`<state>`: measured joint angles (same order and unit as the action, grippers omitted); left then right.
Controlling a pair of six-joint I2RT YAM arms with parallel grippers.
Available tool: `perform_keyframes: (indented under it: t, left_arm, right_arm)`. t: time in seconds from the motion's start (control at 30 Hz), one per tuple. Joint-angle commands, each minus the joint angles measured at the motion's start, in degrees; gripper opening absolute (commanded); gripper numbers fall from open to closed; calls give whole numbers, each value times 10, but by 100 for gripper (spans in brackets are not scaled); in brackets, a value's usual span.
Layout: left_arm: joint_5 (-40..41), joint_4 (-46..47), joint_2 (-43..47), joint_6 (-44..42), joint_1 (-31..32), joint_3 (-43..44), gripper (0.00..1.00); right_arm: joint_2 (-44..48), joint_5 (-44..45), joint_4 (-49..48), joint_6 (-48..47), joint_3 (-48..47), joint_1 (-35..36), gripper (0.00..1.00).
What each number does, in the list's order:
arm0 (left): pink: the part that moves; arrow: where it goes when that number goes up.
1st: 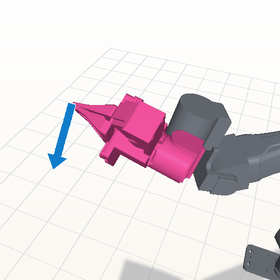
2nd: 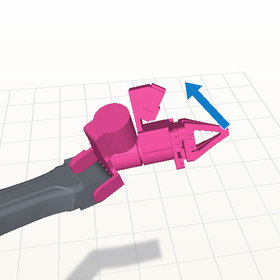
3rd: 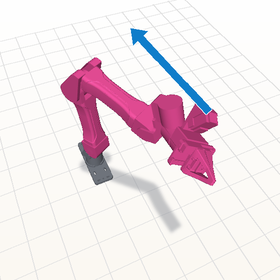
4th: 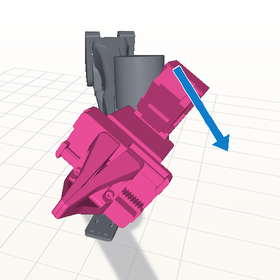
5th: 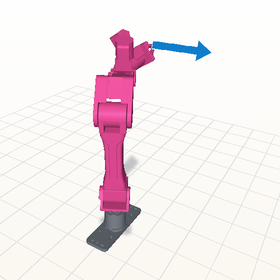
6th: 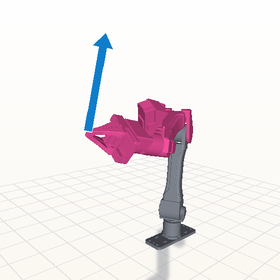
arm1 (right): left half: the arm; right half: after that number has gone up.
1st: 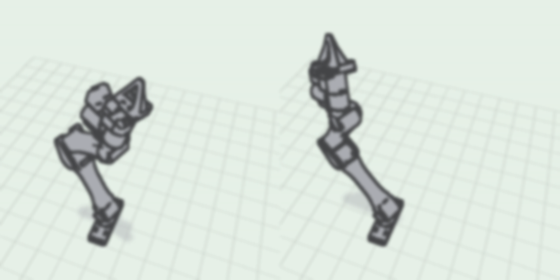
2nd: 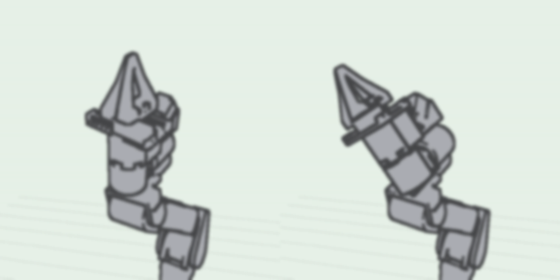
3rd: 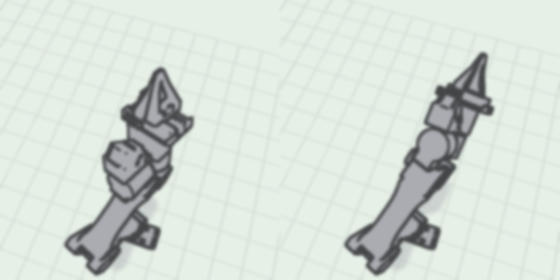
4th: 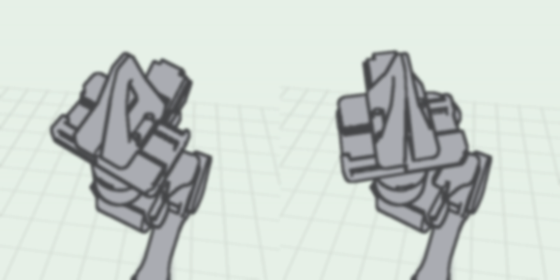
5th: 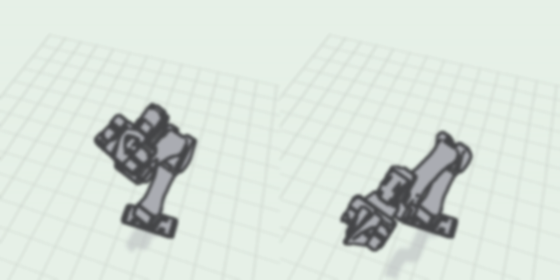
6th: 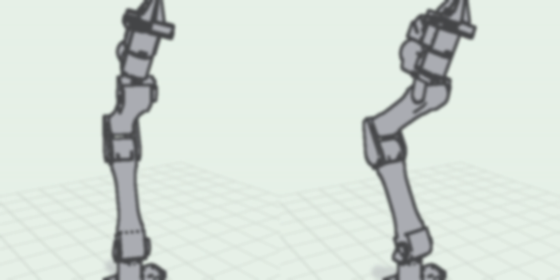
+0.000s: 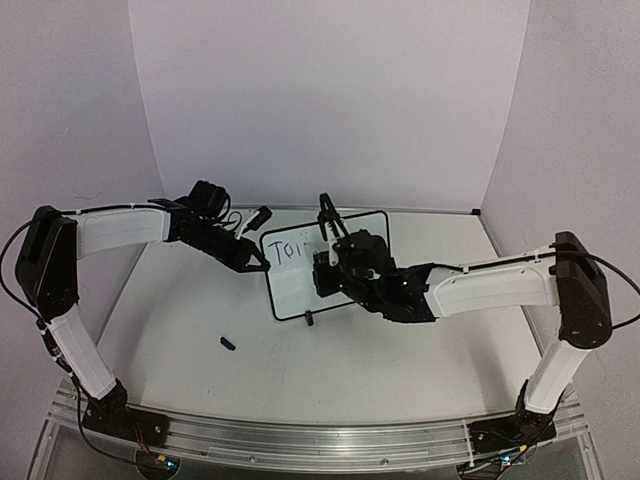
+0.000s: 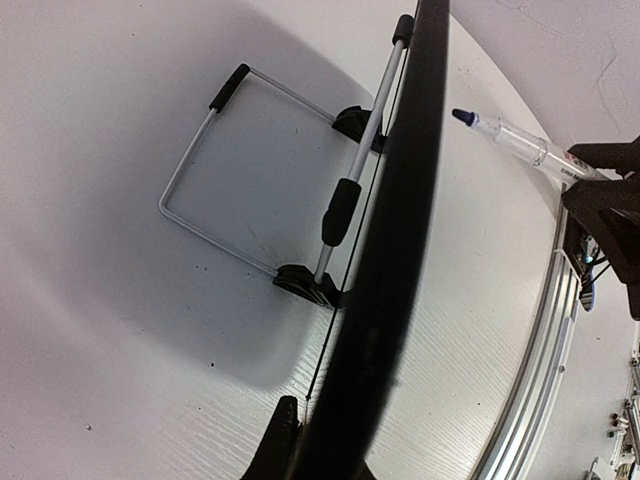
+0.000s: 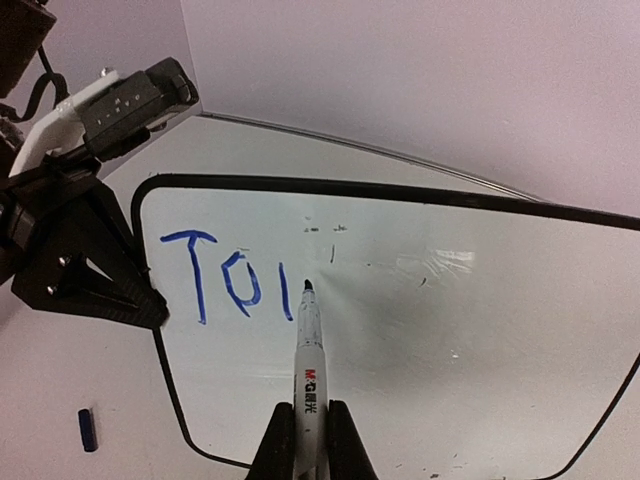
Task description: Write a sentence on the whiteboard
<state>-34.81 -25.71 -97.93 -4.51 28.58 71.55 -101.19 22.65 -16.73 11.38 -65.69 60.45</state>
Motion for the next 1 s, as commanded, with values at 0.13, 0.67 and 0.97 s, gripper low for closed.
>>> perform_keyframes:
  t: [0.13, 0.67, 0.97]
  left_arm:
    - [36, -14, -2, -2, 3, 11, 0]
    - [36, -14, -2, -2, 4, 11, 0]
    - [37, -14, -1, -2, 4, 12, 0]
  right_arm:
    - [-25, 20, -18, -10, -43, -5, 0]
    - [-42, 33, 10, 18, -43, -9, 0]
    - [-47, 8, 18, 24, -35, -8, 0]
